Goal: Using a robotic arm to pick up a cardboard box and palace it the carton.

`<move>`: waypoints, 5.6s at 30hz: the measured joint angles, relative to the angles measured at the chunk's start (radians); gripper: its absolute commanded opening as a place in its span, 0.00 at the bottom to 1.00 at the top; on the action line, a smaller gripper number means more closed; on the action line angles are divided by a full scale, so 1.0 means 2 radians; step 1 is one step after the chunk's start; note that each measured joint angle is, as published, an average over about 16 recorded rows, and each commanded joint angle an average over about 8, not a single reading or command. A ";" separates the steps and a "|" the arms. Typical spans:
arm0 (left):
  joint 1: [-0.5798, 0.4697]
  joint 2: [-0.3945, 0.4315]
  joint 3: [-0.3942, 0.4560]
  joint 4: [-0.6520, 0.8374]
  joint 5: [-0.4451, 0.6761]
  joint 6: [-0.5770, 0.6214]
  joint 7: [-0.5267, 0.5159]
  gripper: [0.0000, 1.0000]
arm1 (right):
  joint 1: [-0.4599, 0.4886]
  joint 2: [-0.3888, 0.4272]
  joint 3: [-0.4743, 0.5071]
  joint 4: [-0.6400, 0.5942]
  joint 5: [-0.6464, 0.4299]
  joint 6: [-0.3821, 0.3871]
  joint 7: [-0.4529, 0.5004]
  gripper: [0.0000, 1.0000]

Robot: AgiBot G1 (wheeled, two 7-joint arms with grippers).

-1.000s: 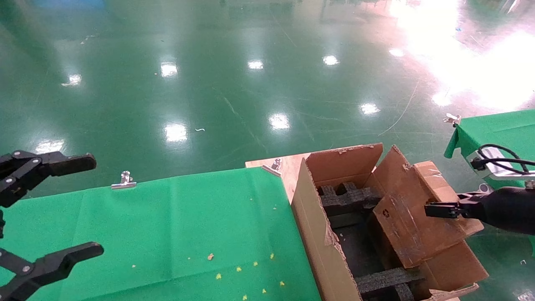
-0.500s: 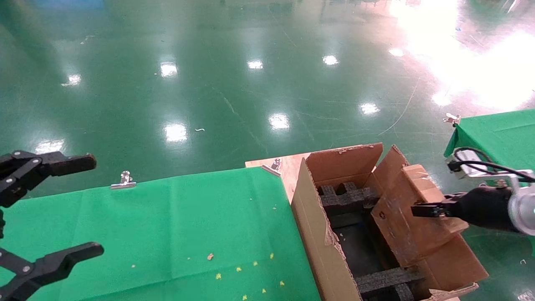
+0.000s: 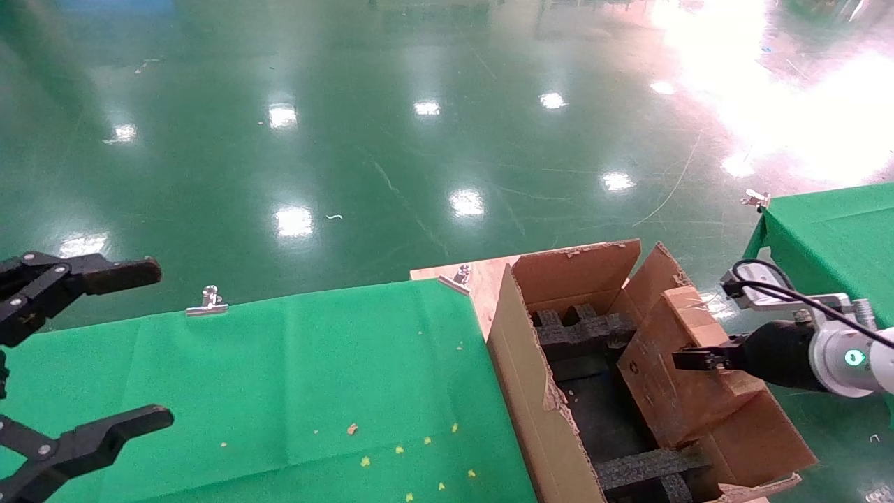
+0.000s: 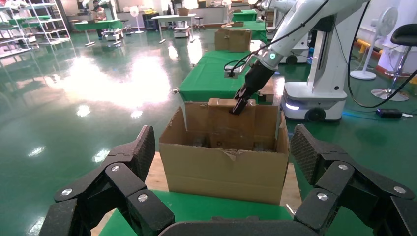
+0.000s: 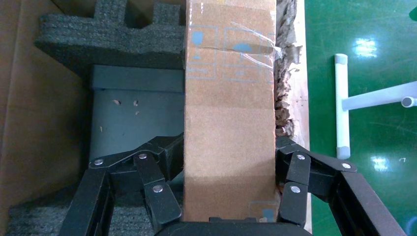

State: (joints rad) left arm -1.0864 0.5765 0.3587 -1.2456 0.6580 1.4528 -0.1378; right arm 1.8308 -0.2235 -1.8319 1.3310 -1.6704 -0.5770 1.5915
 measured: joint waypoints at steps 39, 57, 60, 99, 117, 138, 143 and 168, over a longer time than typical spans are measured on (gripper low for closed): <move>0.000 0.000 0.000 0.000 0.000 0.000 0.000 1.00 | -0.124 -0.140 -0.028 -0.168 0.041 0.072 -0.018 0.00; 0.000 0.000 0.000 0.000 0.000 0.000 0.000 1.00 | -0.179 -0.181 0.006 -0.251 0.156 0.058 -0.153 0.56; 0.000 0.000 0.000 0.000 0.000 0.000 0.000 1.00 | -0.180 -0.182 0.009 -0.255 0.163 0.055 -0.161 0.93; 0.000 0.000 0.000 0.000 0.000 0.000 0.000 1.00 | -0.142 -0.145 0.013 -0.198 0.134 0.061 -0.172 1.00; 0.000 0.000 0.000 0.000 0.000 0.000 0.000 1.00 | -0.038 -0.094 0.032 -0.039 0.019 0.101 -0.205 1.00; 0.000 0.000 0.000 0.000 0.000 0.000 0.000 1.00 | -0.026 -0.128 0.059 0.020 0.067 0.160 -0.350 1.00; 0.000 0.000 0.000 0.000 0.000 0.000 0.000 1.00 | -0.031 -0.132 0.071 0.020 0.079 0.150 -0.362 1.00; 0.000 0.000 0.000 0.000 0.000 0.000 0.000 1.00 | -0.168 -0.157 0.349 0.003 0.233 -0.091 -0.496 1.00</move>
State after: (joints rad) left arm -1.0859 0.5760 0.3589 -1.2450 0.6573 1.4523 -0.1374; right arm 1.4952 -0.5368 -1.1331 1.3363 -1.2034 -0.7585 0.6001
